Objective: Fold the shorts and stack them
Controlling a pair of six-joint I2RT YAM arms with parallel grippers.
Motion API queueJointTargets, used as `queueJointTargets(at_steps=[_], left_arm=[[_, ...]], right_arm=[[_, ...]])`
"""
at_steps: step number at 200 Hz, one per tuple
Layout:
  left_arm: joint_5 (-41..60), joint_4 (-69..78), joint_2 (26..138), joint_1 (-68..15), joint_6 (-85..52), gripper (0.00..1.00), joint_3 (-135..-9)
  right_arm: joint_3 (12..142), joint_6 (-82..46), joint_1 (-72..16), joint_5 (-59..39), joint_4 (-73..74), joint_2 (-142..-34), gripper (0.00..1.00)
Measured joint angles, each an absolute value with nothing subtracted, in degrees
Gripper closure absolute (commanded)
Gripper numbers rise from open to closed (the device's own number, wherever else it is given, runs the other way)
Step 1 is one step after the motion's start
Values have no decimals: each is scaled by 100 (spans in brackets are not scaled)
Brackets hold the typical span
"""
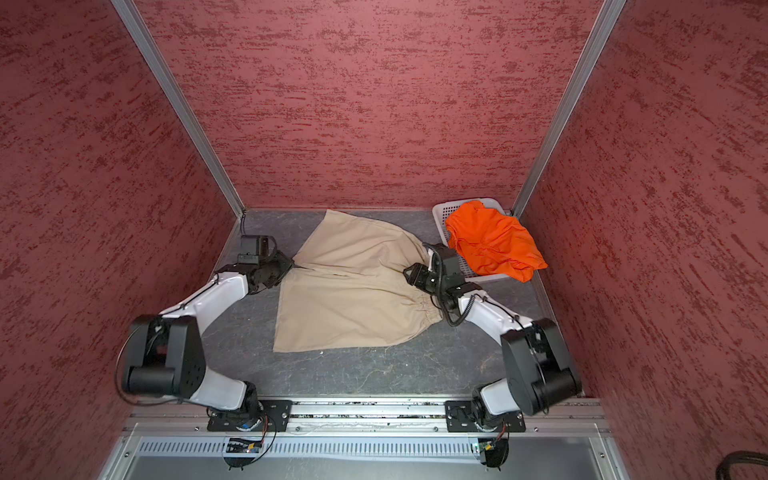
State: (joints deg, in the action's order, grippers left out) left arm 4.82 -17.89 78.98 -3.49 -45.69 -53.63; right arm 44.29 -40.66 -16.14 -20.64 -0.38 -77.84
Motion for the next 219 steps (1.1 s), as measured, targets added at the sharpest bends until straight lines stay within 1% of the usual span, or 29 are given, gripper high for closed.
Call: queueJointTargets(at_steps=[16,23,47,56,74,91,115,141,162,169,177,183,192,208,215,219], left_arm=[[460,-1809,7260,-548,-4580,46,-5317],[370,-1785,6930,-657,-4663,45,-5085],[244,-2379,5492,-1170,-5037,45,-4112],[204,-2550,5164,-1271,-5179,45,-3841],[95,-2751,4766,-1317,-5433,45,-3345],[60,-2906,4578,-1319,-5612,45,-2952],[51,-2961,4543,-1319,-5769,45,-2698],[113,-2893,4550,-1354,-5902,44,-2589],[134,-2932,4534,-1472,-6088,43,-2512],[132,-3017,4501,-1529,-6169,43,-2510],[128,-3142,4423,-1599,-6287,42,-2512],[115,-3242,4355,-1640,-6379,42,-2512],[108,-3435,4213,-1706,-6556,42,-2512],[97,-3778,3964,-1796,-6936,42,-2512],[97,-3933,3865,-1835,-7135,41,-2512],[97,-4032,3806,-1855,-7249,41,-2517]], right_arm=[[4442,-3983,-1354,-2154,-274,-7360,39],[4348,-3938,-1221,-2281,-558,-7131,38],[3736,-3859,-556,-2401,-1651,-5924,36],[3533,-3857,-370,-2408,-2005,-5610,35],[3131,-3907,-242,-2526,-2453,-5306,35],[2703,-4093,-207,-2766,-2539,-5266,34],[2196,-4473,-204,-3197,-2185,-5448,34],[2115,-4687,-204,-3472,-1614,-5887,35],[2115,-4764,-244,-3605,-1085,-6370,38],[2115,-4783,-257,-3627,-919,-6545,41],[2115,-4801,-270,-3647,-744,-6729,48],[2110,-4831,-283,-3658,-596,-6869,56],[2102,-4860,-294,-3688,-370,-7076,72],[2051,-4954,-311,-3708,-38,-7376,92],[2001,-5000,-318,-3704,95,-7441,99],[1968,-5002,-318,-3695,156,-7463,100]])
